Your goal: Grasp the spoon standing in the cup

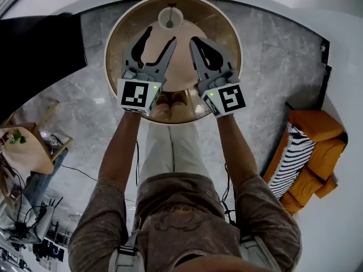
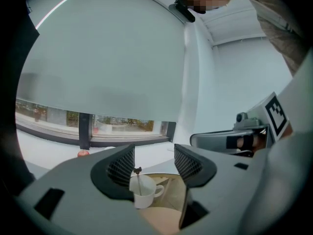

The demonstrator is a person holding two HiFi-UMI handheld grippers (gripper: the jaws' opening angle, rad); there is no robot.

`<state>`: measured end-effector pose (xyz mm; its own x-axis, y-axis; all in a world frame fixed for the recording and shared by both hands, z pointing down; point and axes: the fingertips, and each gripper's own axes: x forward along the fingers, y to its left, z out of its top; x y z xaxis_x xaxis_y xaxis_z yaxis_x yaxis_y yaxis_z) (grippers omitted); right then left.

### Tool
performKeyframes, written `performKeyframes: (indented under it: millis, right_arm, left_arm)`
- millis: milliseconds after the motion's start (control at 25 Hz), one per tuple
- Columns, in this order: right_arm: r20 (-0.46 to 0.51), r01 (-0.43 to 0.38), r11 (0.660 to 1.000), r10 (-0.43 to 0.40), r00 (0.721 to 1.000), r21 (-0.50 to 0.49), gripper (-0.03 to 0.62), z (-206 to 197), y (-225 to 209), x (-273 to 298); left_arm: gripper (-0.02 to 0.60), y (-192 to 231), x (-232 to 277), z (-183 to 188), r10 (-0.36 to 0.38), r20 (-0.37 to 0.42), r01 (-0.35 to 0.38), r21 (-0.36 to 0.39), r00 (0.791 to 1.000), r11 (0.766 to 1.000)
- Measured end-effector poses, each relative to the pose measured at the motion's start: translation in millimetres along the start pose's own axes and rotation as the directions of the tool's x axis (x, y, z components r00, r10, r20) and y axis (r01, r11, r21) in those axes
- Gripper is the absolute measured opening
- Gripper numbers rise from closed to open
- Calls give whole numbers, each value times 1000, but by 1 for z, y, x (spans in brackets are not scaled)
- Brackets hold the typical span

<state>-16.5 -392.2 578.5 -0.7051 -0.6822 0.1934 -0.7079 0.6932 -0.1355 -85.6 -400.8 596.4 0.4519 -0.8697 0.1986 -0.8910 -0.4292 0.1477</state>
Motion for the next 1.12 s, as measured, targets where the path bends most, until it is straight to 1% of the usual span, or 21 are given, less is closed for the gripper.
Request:
performKeyframes:
  millis: [320,480,640,880,1120]
  right_arm:
    - [-10,-10,1000,10,1000,7,19,-3,1,1]
    - [-13,-20,1000,20,1000,4,20,-5,3,-2]
    - [-19,-22,1000,22,1000,13,19,-8,4,-4]
    - [-13,-36,999,36,999,39,20,-9,11,-1]
    - [-51,-40,998,42,998,38,18,-25,11,-4]
  left_arm:
    - [239,9,18,-16,-6,-51,6,-8,999,1000]
    - [233,14,33,-31,-11,-80,12,9,997,1000]
    - [230,22,57,-50,-4,-114,4,-4,993,1000]
    - [230,35,97,-77,4,-174,-8,-22,985,1000]
    - [230,51,124,-99,9,-242,-20,-44,970,999]
